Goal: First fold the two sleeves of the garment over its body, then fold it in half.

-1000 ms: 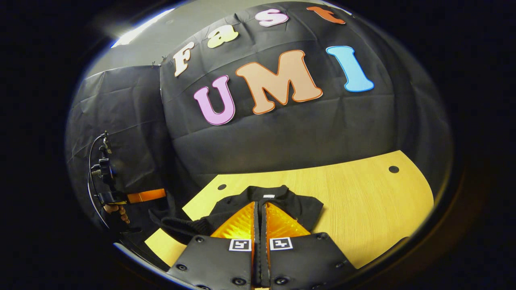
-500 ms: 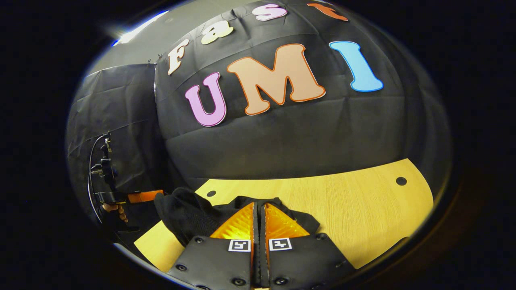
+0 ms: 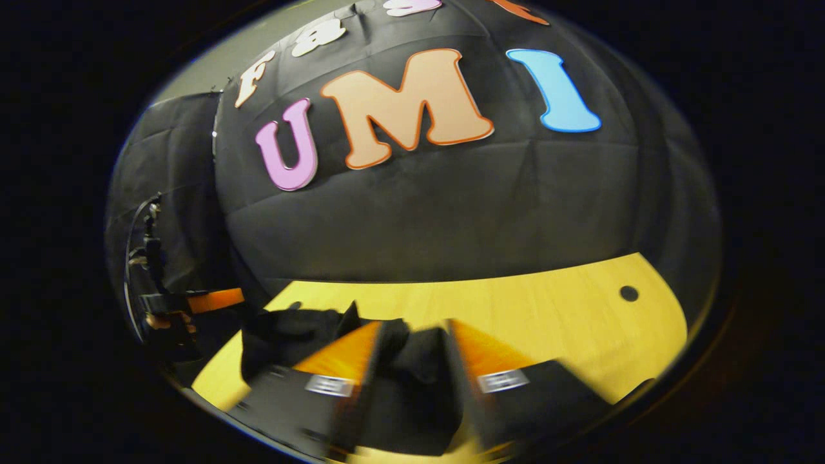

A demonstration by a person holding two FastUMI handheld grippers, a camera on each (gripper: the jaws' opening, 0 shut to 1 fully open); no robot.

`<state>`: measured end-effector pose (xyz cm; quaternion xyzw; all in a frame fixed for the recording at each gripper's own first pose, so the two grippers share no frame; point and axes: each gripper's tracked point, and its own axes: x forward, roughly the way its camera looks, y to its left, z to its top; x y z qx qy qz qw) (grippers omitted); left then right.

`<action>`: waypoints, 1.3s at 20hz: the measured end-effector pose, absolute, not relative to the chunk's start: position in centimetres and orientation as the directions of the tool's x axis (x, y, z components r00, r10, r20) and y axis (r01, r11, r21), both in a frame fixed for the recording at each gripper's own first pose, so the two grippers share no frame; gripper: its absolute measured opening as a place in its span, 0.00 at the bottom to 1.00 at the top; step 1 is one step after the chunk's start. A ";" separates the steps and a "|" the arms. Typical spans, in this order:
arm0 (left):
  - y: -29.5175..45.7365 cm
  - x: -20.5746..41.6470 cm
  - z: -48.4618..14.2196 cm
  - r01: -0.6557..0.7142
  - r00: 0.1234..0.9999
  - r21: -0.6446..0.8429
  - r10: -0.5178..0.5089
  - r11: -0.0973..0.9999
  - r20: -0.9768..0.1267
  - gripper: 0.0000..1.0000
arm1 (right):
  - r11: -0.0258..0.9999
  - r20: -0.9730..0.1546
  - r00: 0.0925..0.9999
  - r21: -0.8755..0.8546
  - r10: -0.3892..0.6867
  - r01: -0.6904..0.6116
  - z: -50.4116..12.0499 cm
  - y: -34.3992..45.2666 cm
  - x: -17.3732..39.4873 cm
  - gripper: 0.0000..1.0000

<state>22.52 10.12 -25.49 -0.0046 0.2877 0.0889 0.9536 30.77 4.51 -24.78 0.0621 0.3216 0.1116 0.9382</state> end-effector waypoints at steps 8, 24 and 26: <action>9.9 18.9 -18.5 -0.215 0.877 0.082 0.229 0.973 -0.423 0.97 | 0.980 -0.454 0.870 0.134 0.194 -0.149 -18.6 3.3 29.2 0.98; 7.7 -3.3 -4.4 -0.120 0.973 0.100 0.137 0.988 -0.185 0.94 | 0.985 -0.303 0.939 0.106 0.161 -0.135 -8.0 9.3 2.9 0.93; 8.4 -4.8 -3.8 -0.130 0.969 0.116 0.151 0.985 -0.195 0.94 | 0.984 -0.293 0.942 0.116 0.164 -0.136 -6.9 9.8 1.0 0.96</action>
